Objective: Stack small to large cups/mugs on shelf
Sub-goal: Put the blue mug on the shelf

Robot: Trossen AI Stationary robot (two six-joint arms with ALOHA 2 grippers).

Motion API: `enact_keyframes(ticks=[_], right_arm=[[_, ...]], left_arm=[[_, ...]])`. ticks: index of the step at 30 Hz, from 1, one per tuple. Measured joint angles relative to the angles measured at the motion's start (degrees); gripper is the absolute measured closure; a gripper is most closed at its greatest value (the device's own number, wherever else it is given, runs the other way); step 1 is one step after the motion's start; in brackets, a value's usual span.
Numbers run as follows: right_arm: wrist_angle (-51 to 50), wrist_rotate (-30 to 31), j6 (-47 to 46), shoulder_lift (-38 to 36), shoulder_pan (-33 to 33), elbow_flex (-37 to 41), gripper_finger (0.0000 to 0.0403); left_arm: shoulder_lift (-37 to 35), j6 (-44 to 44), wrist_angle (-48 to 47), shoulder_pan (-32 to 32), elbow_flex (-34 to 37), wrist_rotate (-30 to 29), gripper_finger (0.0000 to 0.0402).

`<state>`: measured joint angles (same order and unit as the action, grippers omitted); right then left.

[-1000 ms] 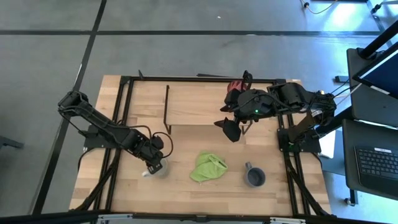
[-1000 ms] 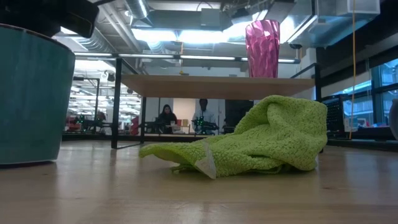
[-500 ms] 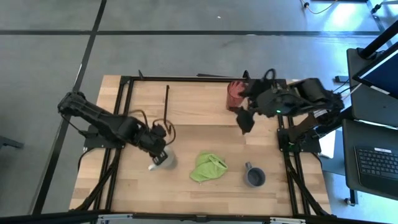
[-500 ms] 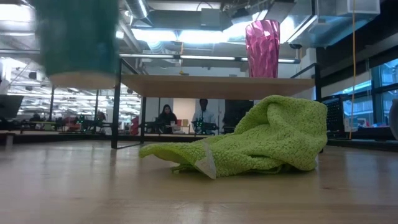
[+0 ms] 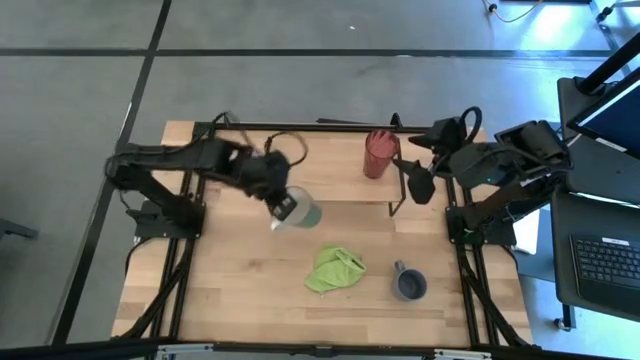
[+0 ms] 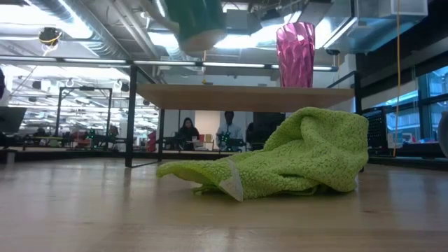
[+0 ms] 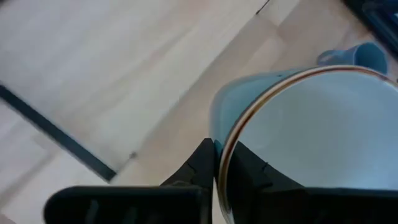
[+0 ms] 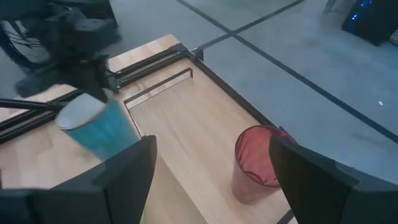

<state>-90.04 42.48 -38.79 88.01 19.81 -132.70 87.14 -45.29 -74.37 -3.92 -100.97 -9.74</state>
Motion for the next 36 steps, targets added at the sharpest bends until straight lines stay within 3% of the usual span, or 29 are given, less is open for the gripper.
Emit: enact_keyframes(ticks=[5,13,18,23,28,36], right_arm=[[0.02,-2.20,-2.34,0.94,0.02,0.00,0.0091],[0.04,-3.51,-5.11,3.95,3.50,0.00,0.0091],[0.04,-2.95,-7.61,6.34,4.93,0.00,0.0091],[0.04,3.59,-11.94,6.79,6.17,0.00,0.0091],[0.04,10.46,-15.34,6.71,7.30,0.00,0.0091],[0.04,11.42,-19.70,8.39,7.27,-0.02,0.0091]], left_arm=[[9.85,11.58,-6.23,5.82,-13.00,4.98,0.0385],[19.27,28.36,-14.92,11.96,-33.04,6.30,0.0385],[20.70,37.58,-12.90,15.90,-33.07,8.78,0.0385],[23.65,47.12,-12.94,18.65,-33.09,8.16,0.0385],[25.59,43.33,-12.85,21.70,-33.09,9.43,0.0385],[25.98,30.81,-11.67,26.23,-33.09,12.15,0.0385]])
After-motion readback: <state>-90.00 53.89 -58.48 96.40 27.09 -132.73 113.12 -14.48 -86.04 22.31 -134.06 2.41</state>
